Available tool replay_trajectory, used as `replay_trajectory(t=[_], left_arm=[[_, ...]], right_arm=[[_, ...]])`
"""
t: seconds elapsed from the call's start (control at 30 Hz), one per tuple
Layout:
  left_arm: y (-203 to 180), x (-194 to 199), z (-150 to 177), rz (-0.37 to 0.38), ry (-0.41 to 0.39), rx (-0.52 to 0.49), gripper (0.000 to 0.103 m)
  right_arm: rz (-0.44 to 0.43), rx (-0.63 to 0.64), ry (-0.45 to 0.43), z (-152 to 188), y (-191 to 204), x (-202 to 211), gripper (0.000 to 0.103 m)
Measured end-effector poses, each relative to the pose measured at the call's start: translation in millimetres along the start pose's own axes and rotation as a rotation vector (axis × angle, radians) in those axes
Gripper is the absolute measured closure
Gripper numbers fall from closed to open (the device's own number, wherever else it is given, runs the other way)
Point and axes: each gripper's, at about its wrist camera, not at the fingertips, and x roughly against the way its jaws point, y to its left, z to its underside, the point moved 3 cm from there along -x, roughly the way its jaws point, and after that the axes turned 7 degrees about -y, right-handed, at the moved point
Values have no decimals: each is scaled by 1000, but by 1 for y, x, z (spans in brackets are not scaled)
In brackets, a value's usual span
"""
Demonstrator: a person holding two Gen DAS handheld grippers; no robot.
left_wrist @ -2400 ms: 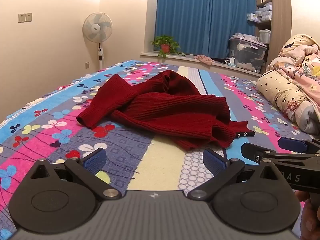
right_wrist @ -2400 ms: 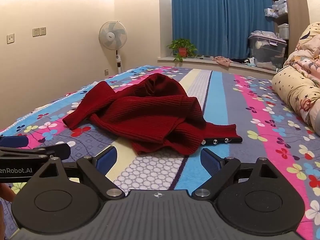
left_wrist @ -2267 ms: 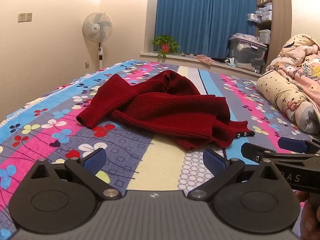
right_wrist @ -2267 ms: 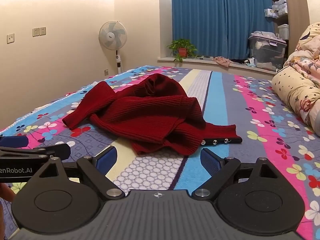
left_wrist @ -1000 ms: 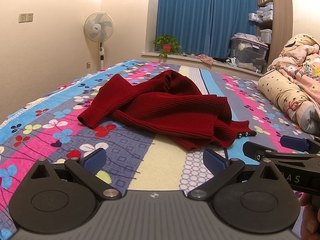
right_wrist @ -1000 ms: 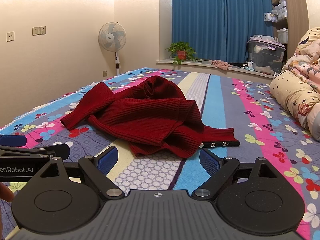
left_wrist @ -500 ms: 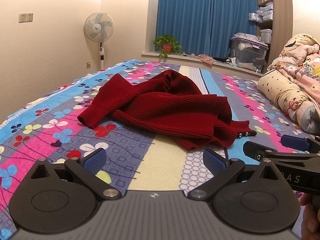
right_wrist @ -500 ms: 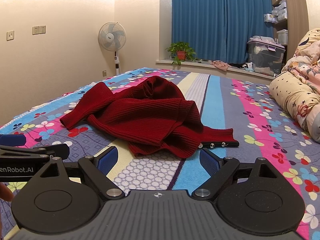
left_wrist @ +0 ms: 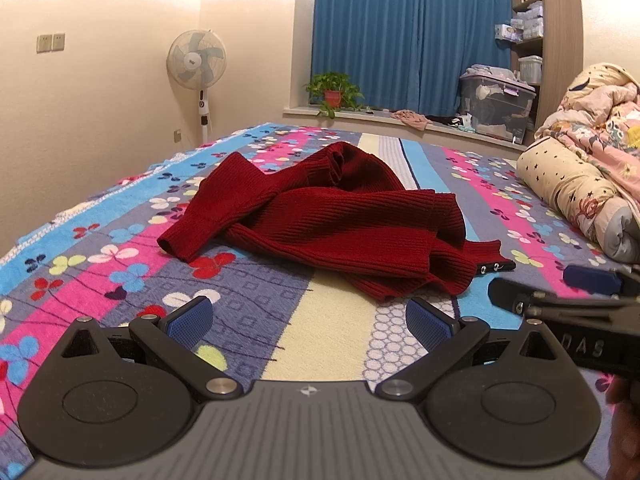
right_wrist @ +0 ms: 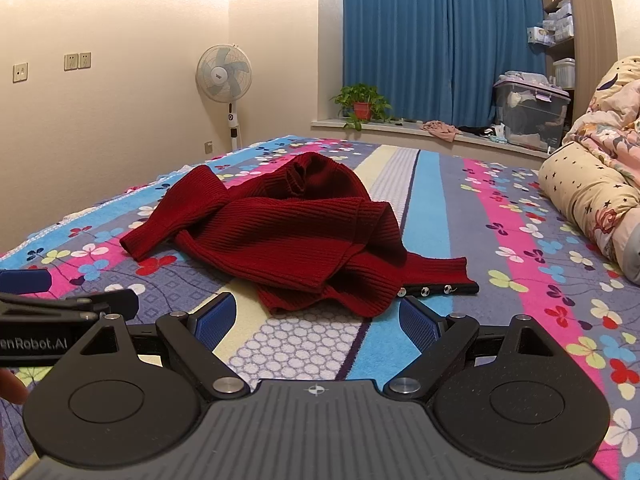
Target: Fold small clothes
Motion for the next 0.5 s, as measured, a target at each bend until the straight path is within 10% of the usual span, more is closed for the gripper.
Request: replay_trajectory(t=[0.23, 0.37, 0.5], left_arm=[[5, 11, -6, -32, -75, -96, 2], [15, 1, -12, -21, -52, -77, 43], [19, -25, -16, -3, 21, -33, 74]], right_arm=[[55, -26, 17, -17, -14, -2, 34], [56, -54, 16, -26, -25, -8, 78], [34, -79, 33, -31, -27, -12, 84]])
